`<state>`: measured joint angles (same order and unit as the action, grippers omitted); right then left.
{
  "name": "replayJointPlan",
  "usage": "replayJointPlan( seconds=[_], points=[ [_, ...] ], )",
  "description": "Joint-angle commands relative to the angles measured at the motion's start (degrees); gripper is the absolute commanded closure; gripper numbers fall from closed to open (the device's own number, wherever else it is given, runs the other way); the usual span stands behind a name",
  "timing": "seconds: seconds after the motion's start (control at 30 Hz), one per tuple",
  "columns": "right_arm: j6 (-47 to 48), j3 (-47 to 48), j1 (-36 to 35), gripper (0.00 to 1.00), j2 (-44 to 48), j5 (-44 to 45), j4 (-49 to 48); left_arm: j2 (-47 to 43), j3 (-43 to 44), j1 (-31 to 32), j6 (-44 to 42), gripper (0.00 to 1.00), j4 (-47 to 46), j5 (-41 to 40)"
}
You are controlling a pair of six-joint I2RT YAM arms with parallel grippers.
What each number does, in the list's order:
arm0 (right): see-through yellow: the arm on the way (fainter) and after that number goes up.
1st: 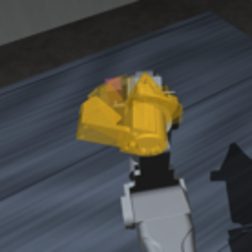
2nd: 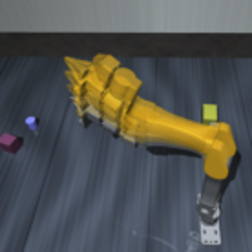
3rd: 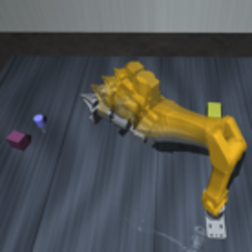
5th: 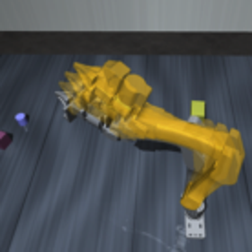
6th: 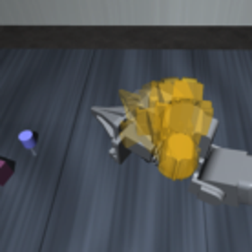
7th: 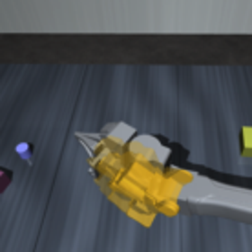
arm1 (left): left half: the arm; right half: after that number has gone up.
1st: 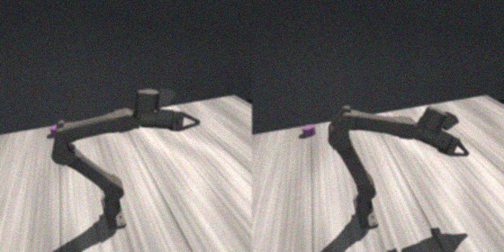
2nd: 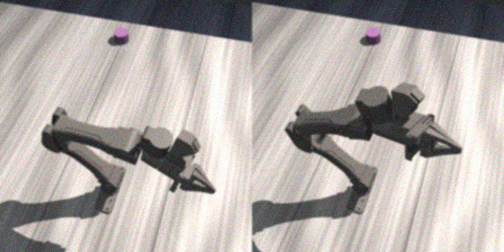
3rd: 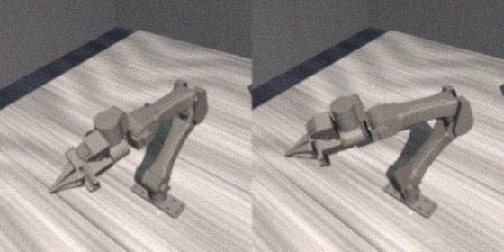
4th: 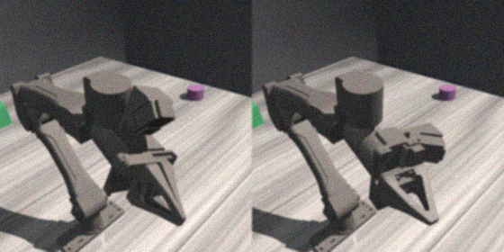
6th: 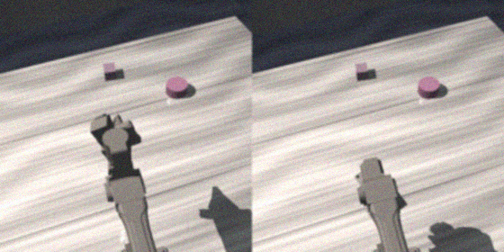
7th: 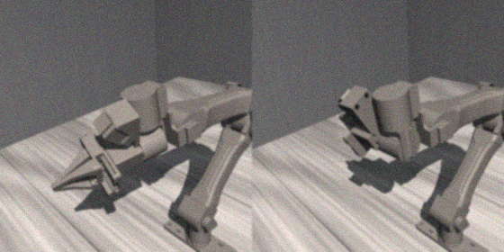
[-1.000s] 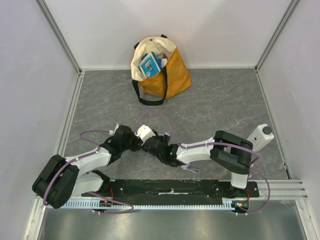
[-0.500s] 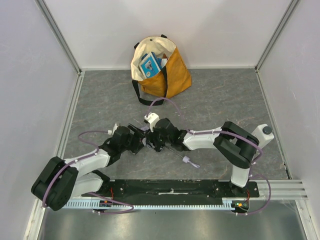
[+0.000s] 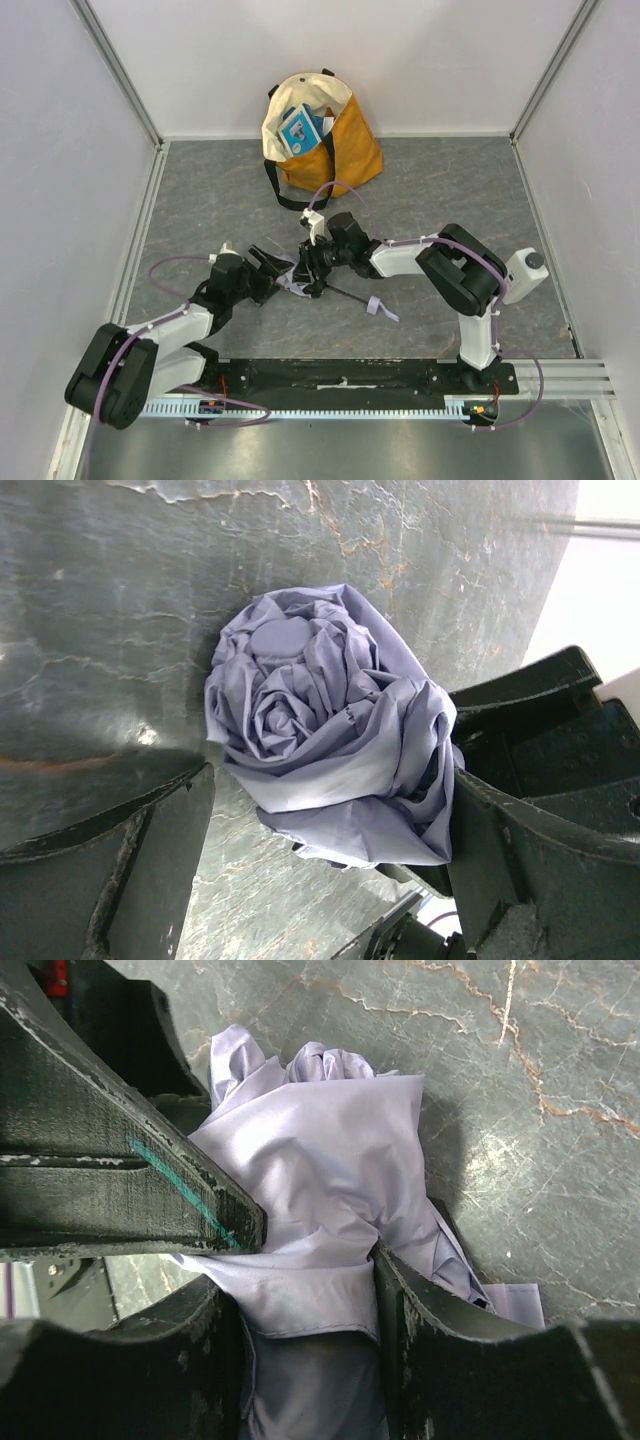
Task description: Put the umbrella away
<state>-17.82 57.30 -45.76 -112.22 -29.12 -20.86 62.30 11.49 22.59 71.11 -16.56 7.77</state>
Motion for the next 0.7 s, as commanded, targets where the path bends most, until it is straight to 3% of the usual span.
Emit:
replayJointPlan(
  seconds=[0.0,0.37,0.53,0.67],
  points=[
    [-2.74,-2.72,2.07,1.00,-7.30,-5.58,15.06,6.41,-0.58,-0.09,-4.49,0.05,-5.31,5.85],
    [-4.85,0.88,6.64,1.00,-11.70,-16.57,14.97,19.43,0.73,-0.09,-6.16,0.16,-15.51,5.68],
    [-6.95,1.68,7.52,1.00,-14.34,-19.65,12.96,21.98,0.29,-0.09,-5.46,0.12,-16.84,6.64],
    [-10.38,1.24,7.96,1.00,-14.25,-21.76,9.18,21.72,-0.06,0.00,-1.34,0.07,-12.28,7.96]
  ],
)
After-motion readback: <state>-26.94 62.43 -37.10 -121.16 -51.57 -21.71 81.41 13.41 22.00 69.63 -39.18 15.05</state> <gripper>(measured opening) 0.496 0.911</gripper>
